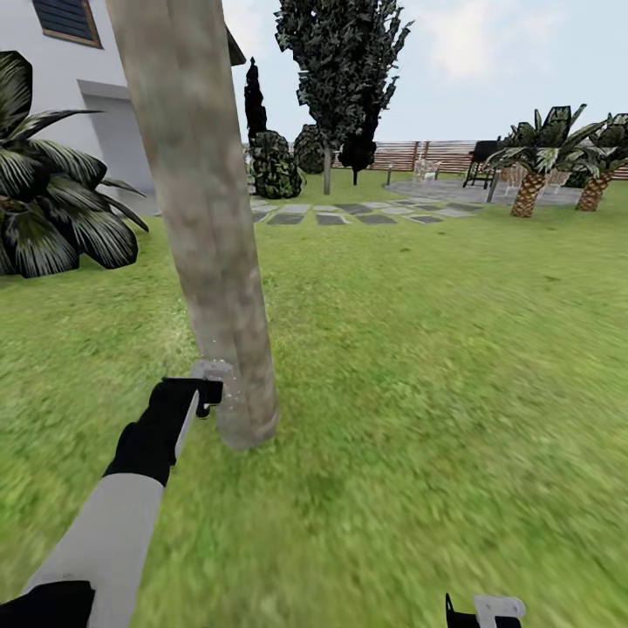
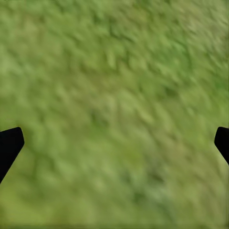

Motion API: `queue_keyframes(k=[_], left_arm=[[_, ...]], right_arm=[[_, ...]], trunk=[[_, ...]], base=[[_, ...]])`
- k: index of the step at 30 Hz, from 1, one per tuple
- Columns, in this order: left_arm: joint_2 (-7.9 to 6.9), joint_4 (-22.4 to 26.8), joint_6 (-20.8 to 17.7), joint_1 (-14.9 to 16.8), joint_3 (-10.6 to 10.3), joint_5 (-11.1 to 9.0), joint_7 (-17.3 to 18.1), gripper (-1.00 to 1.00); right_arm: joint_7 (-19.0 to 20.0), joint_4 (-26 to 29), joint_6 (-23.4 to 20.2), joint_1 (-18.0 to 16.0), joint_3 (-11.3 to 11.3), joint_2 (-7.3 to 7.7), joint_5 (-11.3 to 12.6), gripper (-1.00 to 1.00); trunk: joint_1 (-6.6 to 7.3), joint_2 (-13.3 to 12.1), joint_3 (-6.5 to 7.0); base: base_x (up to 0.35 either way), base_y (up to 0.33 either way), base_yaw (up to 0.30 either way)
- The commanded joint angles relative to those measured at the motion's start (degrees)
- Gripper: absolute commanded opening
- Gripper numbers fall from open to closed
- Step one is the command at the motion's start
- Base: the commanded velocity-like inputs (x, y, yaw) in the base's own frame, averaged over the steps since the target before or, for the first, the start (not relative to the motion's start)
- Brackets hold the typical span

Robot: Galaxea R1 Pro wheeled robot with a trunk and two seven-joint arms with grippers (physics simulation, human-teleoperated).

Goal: In the garden, pick up the pesticide atomizer on the floor and spray pesticide onto both trees until each tree trunk is fully covered.

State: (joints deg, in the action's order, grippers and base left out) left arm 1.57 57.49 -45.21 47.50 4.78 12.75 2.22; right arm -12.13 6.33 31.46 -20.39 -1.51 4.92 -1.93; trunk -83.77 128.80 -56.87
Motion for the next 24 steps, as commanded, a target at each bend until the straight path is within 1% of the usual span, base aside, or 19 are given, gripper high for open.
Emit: queue_keyframes(k=[1,2,3,4,5,6,7,8,10,12,16,20,24], left_arm=[[-0.56,0.0,-0.6,0.3,0.1,-0.1,0.1,-1.0],[-2.05,0.0,-0.9,0.3,0.0,-0.2,0.5,-1.0],[-3.62,0.0,-1.1,0.2,0.0,-0.3,2.0,-1.0],[-4.98,0.0,-1.1,0.2,0.0,-0.2,4.7,-1.0],[-5.62,0.0,-1.2,0.3,0.0,-0.1,6.5,-1.0],[-6.12,0.0,-1.2,0.2,-0.1,0.2,9.1,-1.0],[-6.05,0.0,-1.2,0.1,-0.4,0.4,10.4,-1.0],[-6.01,0.1,-1.2,0.0,-1.2,0.6,10.7,-1.0],[-5.98,0.3,-1.2,-0.2,-3.4,0.7,11.0,-1.0],[-5.97,0.3,-1.2,-0.2,-4.4,0.9,10.9,-1.0],[-6.04,0.3,-1.2,-0.2,-4.2,1.0,10.8,-1.0],[-6.14,0.2,-1.2,-0.2,-4.1,1.0,10.8,-1.0],[-6.21,0.2,-1.1,-0.2,-4.0,1.0,10.8,-1.0]], right_arm=[[0.0,0.0,0.0,0.0,0.0,0.0,0.0,1.0],[0.0,0.0,0.0,0.0,0.0,0.0,0.0,1.0],[0.0,0.0,0.0,0.0,0.0,0.0,0.0,1.0],[0.0,0.0,0.0,0.0,0.0,0.0,0.0,1.0],[0.0,0.0,0.0,0.0,0.0,0.0,0.0,1.0],[0.0,0.0,0.0,0.0,0.0,0.0,0.0,1.0],[0.0,0.0,0.0,0.0,0.0,0.0,0.0,1.0],[0.0,0.0,0.0,0.0,0.0,0.0,0.0,1.0],[0.0,0.0,0.0,0.0,0.0,0.0,0.0,1.0],[0.0,0.0,0.0,0.0,0.0,-0.04,0.0,1.0],[0.0,0.0,0.0,0.0,-0.1,-0.08,0.0,1.0],[0.0,0.0,0.0,0.0,-0.1,-0.09,0.0,1.0],[0.0,0.0,0.0,0.0,0.0,-0.09,0.0,1.0]], trunk=[[0.0,0.0,0.0],[0.0,0.0,0.0],[0.0,0.0,0.0],[0.0,0.0,0.0],[0.0,0.0,0.0],[0.0,0.0,0.0],[0.0,0.0,0.0],[0.0,0.0,0.0],[0.0,0.0,0.0],[0.0,0.0,0.0],[0.0,0.0,0.0],[0.0,0.0,0.0],[0.0,0.0,0.0]], base=[[0.0,0.0,0.0],[0.0,0.0,0.0],[0.0,0.0,0.0],[0.0,0.0,0.0],[0.0,0.0,0.0],[0.0,0.0,0.0],[0.0,0.0,0.0],[0.0,0.0,0.0],[0.003,-0.003,0.0],[0.08,-0.138,0.0],[0.138,-0.228,0.035],[0.158,-0.24,0.244],[0.099,-0.253,0.066]])
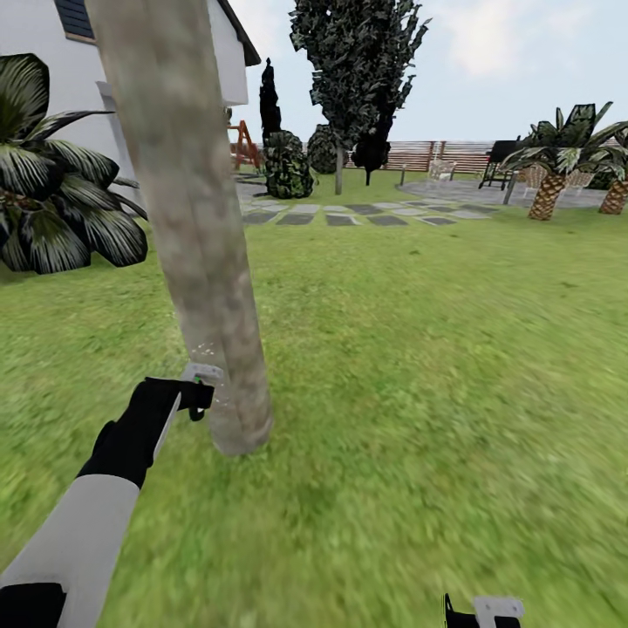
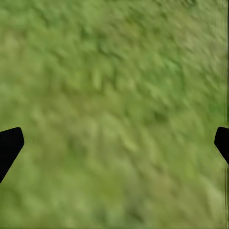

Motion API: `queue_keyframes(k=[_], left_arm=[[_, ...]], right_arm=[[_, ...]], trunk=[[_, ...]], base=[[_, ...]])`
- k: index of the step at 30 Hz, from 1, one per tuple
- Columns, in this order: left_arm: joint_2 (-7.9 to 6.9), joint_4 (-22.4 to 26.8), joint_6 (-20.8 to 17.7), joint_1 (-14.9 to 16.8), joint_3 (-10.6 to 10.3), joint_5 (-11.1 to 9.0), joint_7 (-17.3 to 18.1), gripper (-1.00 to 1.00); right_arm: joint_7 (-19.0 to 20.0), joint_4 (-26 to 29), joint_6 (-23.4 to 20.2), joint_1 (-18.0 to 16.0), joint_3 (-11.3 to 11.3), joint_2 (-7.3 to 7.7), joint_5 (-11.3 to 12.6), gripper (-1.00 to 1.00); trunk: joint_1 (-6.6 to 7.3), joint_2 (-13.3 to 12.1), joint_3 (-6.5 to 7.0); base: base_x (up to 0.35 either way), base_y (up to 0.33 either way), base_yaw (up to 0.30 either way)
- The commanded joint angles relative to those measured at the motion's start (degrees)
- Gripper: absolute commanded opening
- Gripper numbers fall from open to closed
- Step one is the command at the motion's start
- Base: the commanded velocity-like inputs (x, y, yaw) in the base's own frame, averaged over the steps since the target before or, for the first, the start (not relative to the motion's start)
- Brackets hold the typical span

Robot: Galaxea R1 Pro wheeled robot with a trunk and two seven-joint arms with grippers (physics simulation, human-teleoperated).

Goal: In the garden, pick up the pesticide atomizer on the floor and spray pesticide onto both trees until each tree trunk is fully covered.

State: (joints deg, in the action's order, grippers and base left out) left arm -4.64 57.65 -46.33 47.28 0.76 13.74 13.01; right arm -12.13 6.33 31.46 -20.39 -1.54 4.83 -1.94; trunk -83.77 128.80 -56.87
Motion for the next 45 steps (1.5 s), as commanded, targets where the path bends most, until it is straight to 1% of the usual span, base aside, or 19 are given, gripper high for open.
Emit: queue_keyframes(k=[1,21,26,27,28,31,32,33,35,37,39,45], left_arm=[[-0.05,0.0,0.0,0.0,0.0,0.0,0.0,-1.0],[-0.49,-0.2,0.1,0.0,0.1,-0.1,-0.3,-1.0],[-0.54,-0.2,0.2,0.0,0.6,-0.1,-0.3,-1.0],[-0.59,-0.2,0.2,0.0,0.9,-0.1,-0.3,-1.0],[-0.67,-0.2,0.2,-0.1,1.8,-0.1,-0.7,-1.0],[-1.18,-0.3,0.1,-0.5,5.5,-0.1,-3.9,-1.0],[-1.4,-0.2,0.1,-0.9,6.3,-0.1,-4.4,-1.0],[-2.06,-0.2,0.2,-1.6,7.5,-0.1,-5.0,-1.0],[-2.53,-0.2,0.2,-1.8,7.9,-0.1,-5.2,-1.0],[-2.41,-0.2,0.2,-1.9,7.8,-0.1,-5.3,-1.0],[-1.96,-0.2,0.2,-1.9,7.8,-0.1,-5.4,-1.0],[-1.78,-0.2,0.2,-1.9,7.8,-0.3,-5.5,-1.0]], right_arm=[[0.0,0.0,0.0,0.0,0.0,0.0,0.0,1.0],[0.0,0.0,0.0,0.0,0.0,0.09,0.0,1.0],[0.0,0.0,0.0,0.0,0.0,0.0,0.0,1.0],[0.0,0.0,0.0,0.0,0.0,0.0,0.0,1.0],[0.0,0.0,0.0,0.0,0.0,0.0,0.0,1.0],[0.0,0.0,0.0,0.0,0.0,0.0,0.0,1.0],[0.0,0.0,0.0,0.0,0.0,0.0,0.0,1.0],[0.0,0.0,0.0,0.0,0.0,0.0,0.0,1.0],[0.0,0.0,0.0,0.0,0.0,0.0,0.0,1.0],[0.0,0.0,0.0,0.0,0.0,0.0,0.0,1.0],[0.0,0.0,0.0,0.0,0.0,0.0,0.0,1.0],[0.0,0.0,0.0,0.0,0.0,0.0,0.0,1.0]], trunk=[[0.0,0.0,0.0],[0.0,0.0,0.0],[0.0,0.0,0.0],[0.0,0.0,0.0],[0.0,0.0,0.0],[0.0,0.0,0.0],[0.0,0.0,0.0],[0.0,0.0,0.0],[0.0,0.0,0.0],[0.0,0.0,0.0],[0.0,0.0,0.0],[0.0,0.0,0.0]], base=[[0.018,-0.269,0.008],[0.001,-0.273,0.0],[0.0,-0.274,0.103],[0.0,-0.274,0.242],[0.0,-0.274,0.263],[0.0,-0.274,0.273],[0.005,-0.274,0.277],[0.055,-0.274,0.278],[0.079,-0.274,0.278],[0.115,-0.273,0.278],[0.192,-0.229,0.18],[0.234,-0.19,0.026]])
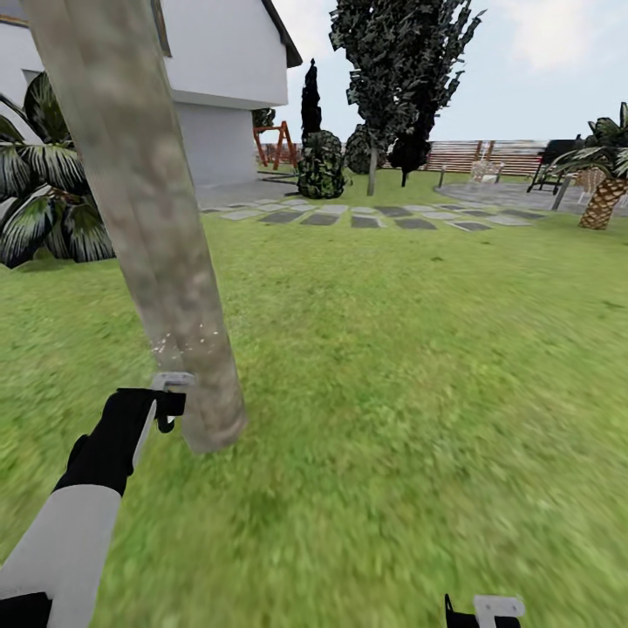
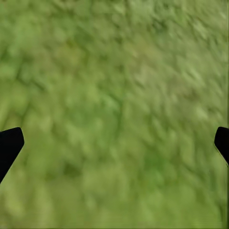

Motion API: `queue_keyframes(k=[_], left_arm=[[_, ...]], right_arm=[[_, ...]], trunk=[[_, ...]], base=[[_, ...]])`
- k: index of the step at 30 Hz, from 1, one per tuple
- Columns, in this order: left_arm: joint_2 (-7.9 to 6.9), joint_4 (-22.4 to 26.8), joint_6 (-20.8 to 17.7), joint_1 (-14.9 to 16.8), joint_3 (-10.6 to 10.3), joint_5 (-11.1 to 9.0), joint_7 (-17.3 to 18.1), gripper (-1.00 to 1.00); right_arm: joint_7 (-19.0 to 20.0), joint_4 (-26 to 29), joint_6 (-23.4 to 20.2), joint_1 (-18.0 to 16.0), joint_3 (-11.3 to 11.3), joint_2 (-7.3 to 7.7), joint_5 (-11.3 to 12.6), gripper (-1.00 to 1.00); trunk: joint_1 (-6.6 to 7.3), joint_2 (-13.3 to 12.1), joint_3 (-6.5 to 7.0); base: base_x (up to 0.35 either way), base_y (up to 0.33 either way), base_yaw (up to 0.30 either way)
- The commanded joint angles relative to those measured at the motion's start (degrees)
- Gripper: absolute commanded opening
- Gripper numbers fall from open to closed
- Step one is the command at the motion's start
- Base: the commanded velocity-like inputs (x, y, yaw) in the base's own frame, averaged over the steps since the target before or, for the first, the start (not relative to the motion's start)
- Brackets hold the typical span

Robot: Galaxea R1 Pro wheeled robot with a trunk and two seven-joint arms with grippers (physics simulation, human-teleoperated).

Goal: In the garden, pick up the pesticide atomizer on the floor and spray pesticide onto both trees until each tree trunk is fully covered.

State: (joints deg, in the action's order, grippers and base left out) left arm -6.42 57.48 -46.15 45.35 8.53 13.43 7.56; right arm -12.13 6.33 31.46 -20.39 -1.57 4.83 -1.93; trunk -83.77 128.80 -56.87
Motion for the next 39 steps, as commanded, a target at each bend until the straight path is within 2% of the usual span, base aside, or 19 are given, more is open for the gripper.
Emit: queue_keyframes(k=[1,5,7,9,11,12,15,17,19,23,26,28,29,32,34,36,37,39], left_arm=[[0.03,0.0,0.0,0.0,0.0,-0.1,0.0,-1.0],[0.75,-0.1,0.1,0.0,0.0,-0.1,0.0,-1.0],[0.14,-0.1,0.1,-0.3,0.4,0.1,0.0,-1.0],[-3.18,-0.1,0.2,-2.3,1.5,0.2,-0.1,-1.0],[-4.18,-0.3,0.2,-3.0,1.6,0.1,-0.1,-1.0],[-4.05,-0.4,0.3,-3.3,1.5,0.1,-0.1,-1.0],[0.61,-1.4,0.6,-3.7,1.1,0.2,-0.3,-1.0],[1.84,-1.5,0.6,-3.7,1.0,0.3,-0.3,-1.0],[1.31,-1.7,0.6,-3.7,1.4,0.3,-0.1,-1.0],[-2.66,-1.9,0.7,-4.5,1.7,0.2,-0.2,-1.0],[-1.75,-2.8,0.7,-4.6,1.4,0.0,-0.2,-1.0],[0.89,-2.9,0.8,-4.6,1.3,0.2,-0.3,-1.0],[1.37,-3.0,0.8,-4.6,1.3,0.2,-0.2,-1.0],[0.93,-3.3,0.9,-4.9,1.6,0.3,-0.2,-1.0],[-0.79,-4.3,1.2,-6.6,1.7,0.3,-0.2,-1.0],[-1.44,-4.7,1.5,-6.9,1.7,0.3,-0.2,-1.0],[-1.34,-5.0,1.7,-7.1,1.5,0.3,-0.2,-1.0],[-0.25,-5.2,1.7,-7.1,1.3,0.0,-0.2,-1.0]], right_arm=[[0.0,0.0,0.0,0.0,0.0,0.0,0.0,1.0],[0.0,0.0,0.0,0.0,0.0,0.0,0.0,1.0],[0.0,0.0,0.0,0.0,0.0,0.0,0.0,1.0],[0.0,0.0,0.0,0.0,0.0,0.0,0.0,1.0],[0.0,0.0,0.0,0.0,0.0,0.0,0.0,1.0],[0.0,0.0,0.0,0.0,0.0,0.0,0.0,1.0],[0.0,0.0,0.0,0.0,0.0,0.0,0.0,1.0],[0.0,0.0,0.0,0.0,0.0,0.0,0.0,1.0],[0.0,0.0,0.0,0.0,0.0,0.0,0.0,1.0],[0.0,0.0,0.0,0.0,0.0,0.0,0.0,1.0],[0.0,0.0,0.0,0.0,0.0,0.0,0.0,1.0],[0.0,0.0,0.0,0.0,0.0,0.0,0.0,1.0],[0.0,0.0,0.0,0.0,0.0,0.0,0.0,1.0],[0.0,0.0,0.0,0.0,0.0,0.0,0.0,1.0],[0.0,0.0,0.0,0.0,0.0,0.0,0.0,1.0],[0.0,0.0,0.0,0.0,0.0,0.0,0.0,1.0],[0.0,0.0,0.0,0.0,0.0,0.0,-0.1,1.0],[0.0,0.0,0.0,0.0,0.0,0.06,-0.1,1.0]], trunk=[[0.0,0.0,0.0],[0.0,0.0,0.0],[0.0,0.0,0.0],[0.0,0.0,0.0],[0.0,0.0,0.0],[0.0,0.0,0.0],[0.0,0.0,0.0],[0.0,0.0,0.0],[0.0,0.0,0.0],[0.0,0.0,0.0],[0.0,0.0,0.0],[0.0,0.0,0.0],[0.0,0.0,0.0],[0.0,0.0,0.0],[0.0,0.0,0.0],[0.0,0.0,0.0],[0.0,0.0,0.0],[0.0,0.0,0.0]], base=[[0.241,-0.183,0.001],[0.241,-0.183,0.11],[0.241,-0.183,0.254],[0.241,-0.183,0.274],[0.241,-0.183,0.277],[0.241,-0.183,0.277],[0.241,-0.183,0.278],[0.241,-0.183,0.278],[0.241,-0.183,0.278],[0.237,-0.184,0.278],[0.236,-0.185,0.278],[0.236,-0.185,0.278],[0.232,-0.191,0.277],[0.162,-0.223,0.208],[0.03,-0.264,0.036],[0.007,-0.27,0.009],[0.002,-0.272,0.002],[0.024,-0.272,0.001]])
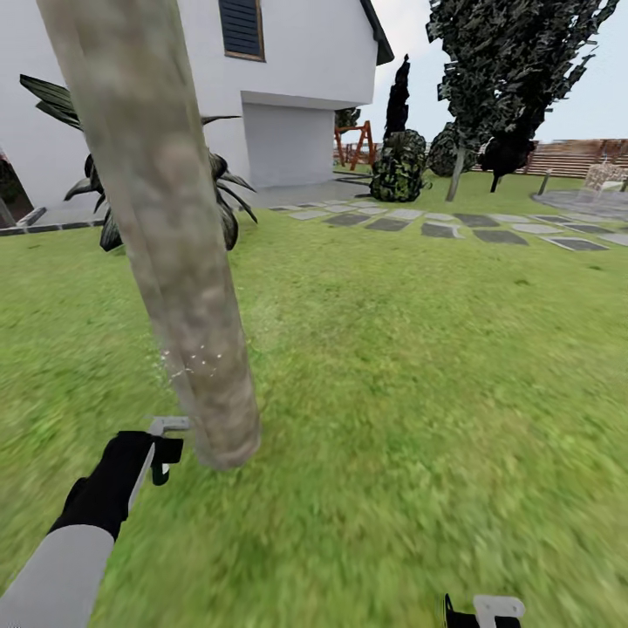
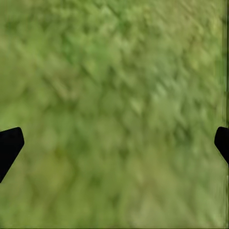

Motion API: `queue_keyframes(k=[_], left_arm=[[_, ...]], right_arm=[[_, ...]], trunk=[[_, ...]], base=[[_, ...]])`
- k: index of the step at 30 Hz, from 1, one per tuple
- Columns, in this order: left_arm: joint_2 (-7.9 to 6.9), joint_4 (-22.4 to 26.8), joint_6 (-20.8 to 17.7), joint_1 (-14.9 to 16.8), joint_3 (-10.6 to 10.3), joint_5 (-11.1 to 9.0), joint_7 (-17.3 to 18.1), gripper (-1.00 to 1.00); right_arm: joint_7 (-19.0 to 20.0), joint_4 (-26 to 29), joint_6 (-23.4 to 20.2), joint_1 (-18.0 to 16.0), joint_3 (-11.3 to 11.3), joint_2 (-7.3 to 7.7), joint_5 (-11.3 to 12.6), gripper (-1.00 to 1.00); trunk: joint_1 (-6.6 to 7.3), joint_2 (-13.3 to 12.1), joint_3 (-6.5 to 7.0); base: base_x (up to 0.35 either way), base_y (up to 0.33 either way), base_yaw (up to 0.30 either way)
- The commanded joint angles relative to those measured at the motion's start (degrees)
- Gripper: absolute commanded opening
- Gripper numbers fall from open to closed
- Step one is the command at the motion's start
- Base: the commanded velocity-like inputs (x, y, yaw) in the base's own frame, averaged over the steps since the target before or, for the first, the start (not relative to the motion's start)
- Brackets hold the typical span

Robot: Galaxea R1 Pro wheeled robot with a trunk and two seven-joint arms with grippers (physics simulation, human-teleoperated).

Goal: In the garden, pick up the pesticide atomizer on the floor and spray pesticide onto both trees until each tree trunk is fully covered.

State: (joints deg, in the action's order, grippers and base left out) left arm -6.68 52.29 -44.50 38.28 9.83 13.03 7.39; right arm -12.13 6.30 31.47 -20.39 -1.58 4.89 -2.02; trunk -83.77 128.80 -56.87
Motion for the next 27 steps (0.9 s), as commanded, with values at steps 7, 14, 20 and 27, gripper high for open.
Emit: queue_keyframes(k=[7,14,20,27], left_arm=[[-0.93,-0.1,0.1,0.0,0.5,0.7,0.0,-1.0],[-0.84,-2.8,0.2,0.0,0.2,0.3,0.0,-1.0],[-1.21,-4.0,4.8,0.0,1.5,0.5,-0.1,-1.0],[-2.57,-6.1,6.5,-0.1,1.9,0.7,-0.1,-1.0]], right_arm=[[0.0,0.0,0.0,0.0,0.0,-0.06,0.1,1.0],[0.0,0.0,0.0,0.0,0.0,-0.06,0.1,1.0],[0.0,0.0,0.0,0.0,0.0,-0.06,0.1,1.0],[0.0,0.0,0.0,0.0,0.0,-0.06,0.1,1.0]], trunk=[[0.0,0.0,0.0],[0.0,0.0,0.0],[0.0,0.0,0.0],[0.0,0.0,0.0]], base=[[0.153,-0.249,0.0],[0.188,-0.232,0.159],[0.178,-0.231,0.277],[0.121,-0.104,0.278]])
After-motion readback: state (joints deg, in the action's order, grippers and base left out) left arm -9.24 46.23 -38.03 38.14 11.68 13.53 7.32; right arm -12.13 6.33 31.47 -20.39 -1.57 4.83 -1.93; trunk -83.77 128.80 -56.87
